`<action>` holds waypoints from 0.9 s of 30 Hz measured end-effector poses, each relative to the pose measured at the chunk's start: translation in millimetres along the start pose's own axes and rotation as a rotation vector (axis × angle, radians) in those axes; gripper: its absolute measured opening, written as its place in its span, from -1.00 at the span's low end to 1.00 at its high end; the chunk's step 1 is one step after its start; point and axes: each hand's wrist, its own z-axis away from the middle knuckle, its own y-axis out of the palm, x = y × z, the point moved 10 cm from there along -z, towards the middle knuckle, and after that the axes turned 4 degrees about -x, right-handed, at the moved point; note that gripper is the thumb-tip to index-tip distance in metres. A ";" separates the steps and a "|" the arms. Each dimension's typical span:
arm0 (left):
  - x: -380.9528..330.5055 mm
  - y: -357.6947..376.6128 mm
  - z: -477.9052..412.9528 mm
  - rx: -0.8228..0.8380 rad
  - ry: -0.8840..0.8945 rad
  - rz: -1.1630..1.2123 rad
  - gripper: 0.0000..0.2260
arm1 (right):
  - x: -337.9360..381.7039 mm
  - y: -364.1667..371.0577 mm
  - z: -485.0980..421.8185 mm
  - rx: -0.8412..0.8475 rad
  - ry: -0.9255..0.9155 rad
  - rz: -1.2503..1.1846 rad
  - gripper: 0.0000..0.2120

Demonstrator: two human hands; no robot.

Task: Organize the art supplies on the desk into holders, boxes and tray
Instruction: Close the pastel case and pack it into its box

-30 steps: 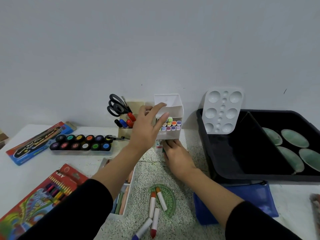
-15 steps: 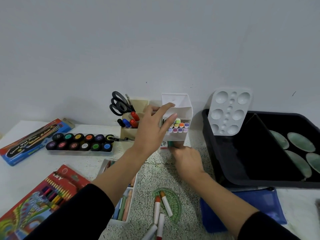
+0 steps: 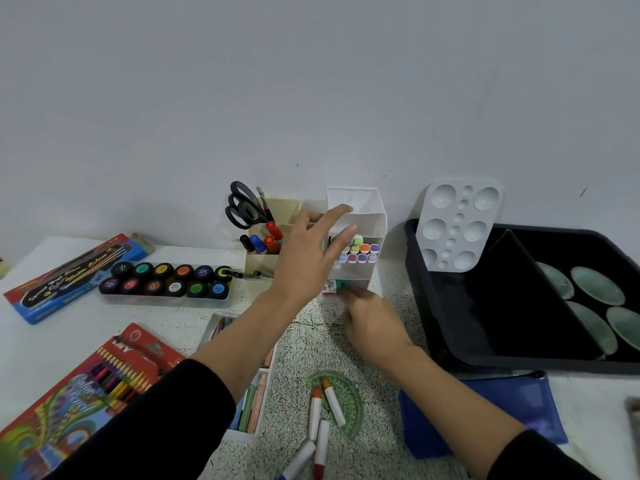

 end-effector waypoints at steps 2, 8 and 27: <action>1.9 -0.2 1.3 -0.007 -0.013 0.016 -0.64 | -14.4 -16.6 8.0 -0.097 0.053 -0.071 -0.75; 4.6 0.5 4.2 -0.021 -0.071 0.080 -0.62 | -59.1 -7.3 15.2 -0.018 0.182 -0.068 -0.73; 58.2 -85.9 162.3 0.215 -0.179 -0.223 -0.85 | -20.4 -12.9 57.9 0.007 0.279 -0.685 -0.93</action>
